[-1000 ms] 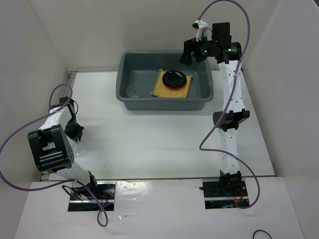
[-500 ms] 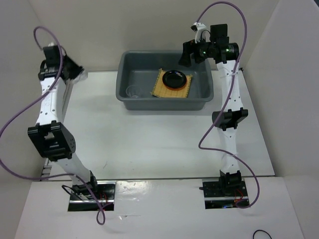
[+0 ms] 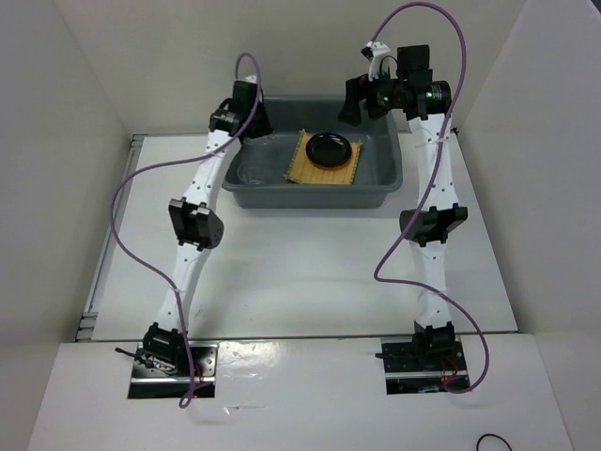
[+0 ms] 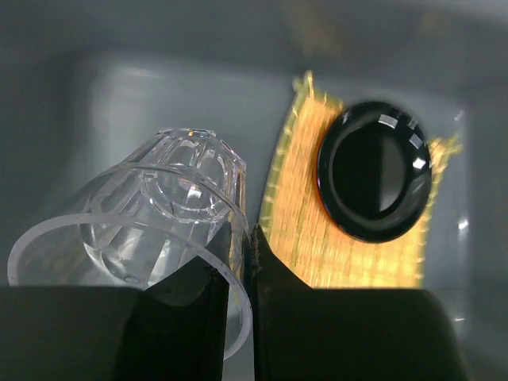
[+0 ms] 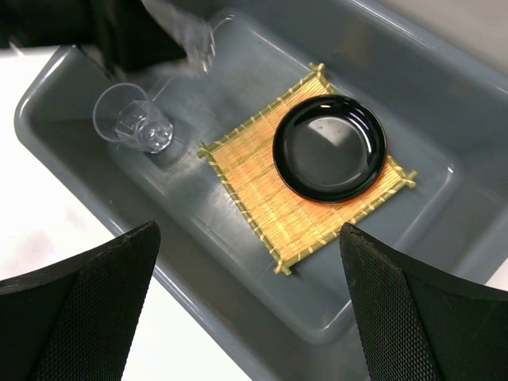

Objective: Place the mixed dishes into the plastic bin

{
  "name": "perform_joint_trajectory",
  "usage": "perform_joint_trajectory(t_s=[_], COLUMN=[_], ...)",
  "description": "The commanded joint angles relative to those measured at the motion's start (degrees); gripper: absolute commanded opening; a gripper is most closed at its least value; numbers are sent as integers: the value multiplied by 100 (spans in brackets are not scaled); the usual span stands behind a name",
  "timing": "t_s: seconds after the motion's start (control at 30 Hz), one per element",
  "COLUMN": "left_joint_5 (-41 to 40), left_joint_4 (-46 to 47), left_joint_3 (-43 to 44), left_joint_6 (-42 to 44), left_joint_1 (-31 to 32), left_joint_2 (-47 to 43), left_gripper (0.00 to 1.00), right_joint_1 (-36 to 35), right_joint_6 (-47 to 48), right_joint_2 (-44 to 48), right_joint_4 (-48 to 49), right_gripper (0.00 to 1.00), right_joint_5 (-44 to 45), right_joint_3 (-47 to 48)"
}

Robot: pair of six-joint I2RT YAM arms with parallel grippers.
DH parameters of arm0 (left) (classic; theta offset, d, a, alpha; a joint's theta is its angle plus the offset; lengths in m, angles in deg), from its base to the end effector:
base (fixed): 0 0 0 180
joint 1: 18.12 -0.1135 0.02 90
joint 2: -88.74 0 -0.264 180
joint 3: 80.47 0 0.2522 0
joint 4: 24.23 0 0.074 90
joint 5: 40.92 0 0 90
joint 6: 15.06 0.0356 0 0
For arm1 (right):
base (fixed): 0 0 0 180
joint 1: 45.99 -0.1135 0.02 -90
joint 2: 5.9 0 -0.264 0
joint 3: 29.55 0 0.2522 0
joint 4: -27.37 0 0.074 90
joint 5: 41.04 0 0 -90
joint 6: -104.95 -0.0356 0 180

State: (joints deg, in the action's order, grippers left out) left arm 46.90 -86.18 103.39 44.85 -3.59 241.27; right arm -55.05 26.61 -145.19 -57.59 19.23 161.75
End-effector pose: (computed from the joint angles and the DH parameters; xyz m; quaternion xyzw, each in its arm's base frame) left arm 0.5463 -0.1402 0.3106 -0.1269 0.8593 -0.1727 0.4644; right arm 0.4548 0.0904 0.4274 -0.2732 0.8133 0.2149 0.4666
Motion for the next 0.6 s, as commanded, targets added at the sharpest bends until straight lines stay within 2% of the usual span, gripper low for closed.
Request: perform_joint_trajectory(t_s=[0.0, 0.07, 0.23, 0.37, 0.57], left_joint_5=[-389, -476, -740, -977, -899], left_joint_4=[-77, -305, -420, -420, -473], left_joint_3=[446, 794, 779, 779, 963], left_joint_6=[381, 381, 381, 433, 433], left_joint_1=[129, 130, 331, 332, 270], left_joint_2=[188, 469, 883, 998, 1060], left_gripper=[0, 0, 0, 0, 3], right_joint_1=[27, 27, 27, 27, 27], right_joint_6=[38, 38, 38, 38, 38], right_joint_2=[182, 182, 235, 296, 296], right_joint_4=[1, 1, 1, 1, 1], right_gripper=[98, 98, 98, 98, 98], right_joint_5=[100, 100, 152, 47, 47], right_joint_3=[220, 220, 106, -8, -61])
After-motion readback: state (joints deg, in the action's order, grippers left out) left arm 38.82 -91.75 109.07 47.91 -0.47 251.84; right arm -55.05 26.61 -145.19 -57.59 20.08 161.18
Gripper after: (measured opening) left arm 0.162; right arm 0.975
